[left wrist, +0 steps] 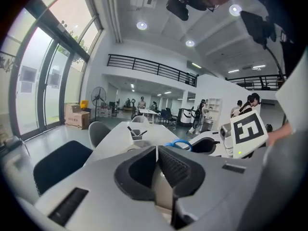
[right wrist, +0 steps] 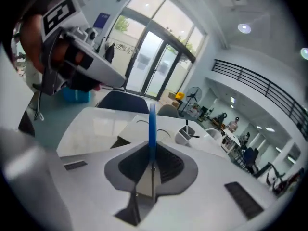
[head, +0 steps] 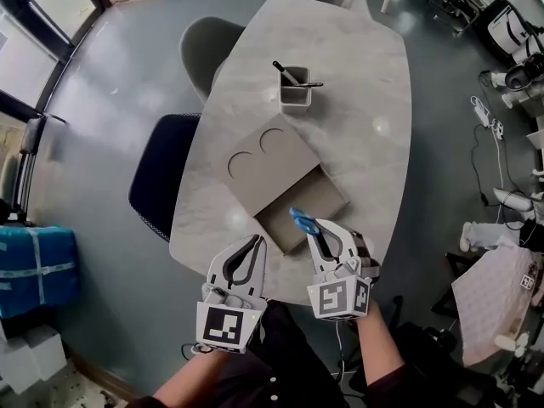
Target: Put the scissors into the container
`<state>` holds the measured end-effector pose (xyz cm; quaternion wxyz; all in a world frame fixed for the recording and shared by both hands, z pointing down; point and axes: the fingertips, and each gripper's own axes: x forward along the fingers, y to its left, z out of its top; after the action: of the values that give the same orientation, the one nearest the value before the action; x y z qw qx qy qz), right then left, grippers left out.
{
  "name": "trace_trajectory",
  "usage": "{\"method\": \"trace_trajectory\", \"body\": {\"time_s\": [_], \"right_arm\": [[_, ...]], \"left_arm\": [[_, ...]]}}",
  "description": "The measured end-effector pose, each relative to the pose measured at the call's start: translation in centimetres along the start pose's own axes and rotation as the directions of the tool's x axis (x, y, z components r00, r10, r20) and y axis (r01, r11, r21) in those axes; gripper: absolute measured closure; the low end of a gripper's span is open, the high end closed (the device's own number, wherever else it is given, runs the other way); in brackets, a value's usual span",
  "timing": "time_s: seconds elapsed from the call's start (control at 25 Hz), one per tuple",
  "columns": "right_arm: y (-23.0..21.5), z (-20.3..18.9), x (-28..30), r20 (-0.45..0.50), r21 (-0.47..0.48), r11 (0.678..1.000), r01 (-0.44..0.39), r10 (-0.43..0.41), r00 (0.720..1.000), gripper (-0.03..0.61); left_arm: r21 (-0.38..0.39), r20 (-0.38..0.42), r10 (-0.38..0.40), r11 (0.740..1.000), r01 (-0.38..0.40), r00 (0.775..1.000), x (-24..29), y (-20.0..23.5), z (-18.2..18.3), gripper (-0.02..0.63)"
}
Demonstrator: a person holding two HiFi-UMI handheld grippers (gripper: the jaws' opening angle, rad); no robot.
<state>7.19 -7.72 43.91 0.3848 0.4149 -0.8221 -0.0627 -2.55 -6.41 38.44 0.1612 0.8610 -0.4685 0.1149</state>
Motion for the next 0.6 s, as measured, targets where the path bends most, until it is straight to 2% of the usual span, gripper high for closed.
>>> {"method": "trace_trajectory", "body": {"time_s": [0.28, 0.6], "right_arm": [[2.0, -3.6, 4.6, -0.066, -0.151, 0.983, -0.104, 0.095, 0.993, 0.543], [3.7, -6.5, 8.8, -0.158, -0.324, 0.920, -0.222, 0.179, 0.971, 0.543]], "left_arm": [[-0.038, -0.056, 0.002, 0.999, -0.004, 0.998, 2.8, 0.3, -3.6, 0.588], [-0.080, -0.083, 0.005, 0.997, -0.011, 0.997, 4.9, 1.0, -6.5, 0.588]]}}
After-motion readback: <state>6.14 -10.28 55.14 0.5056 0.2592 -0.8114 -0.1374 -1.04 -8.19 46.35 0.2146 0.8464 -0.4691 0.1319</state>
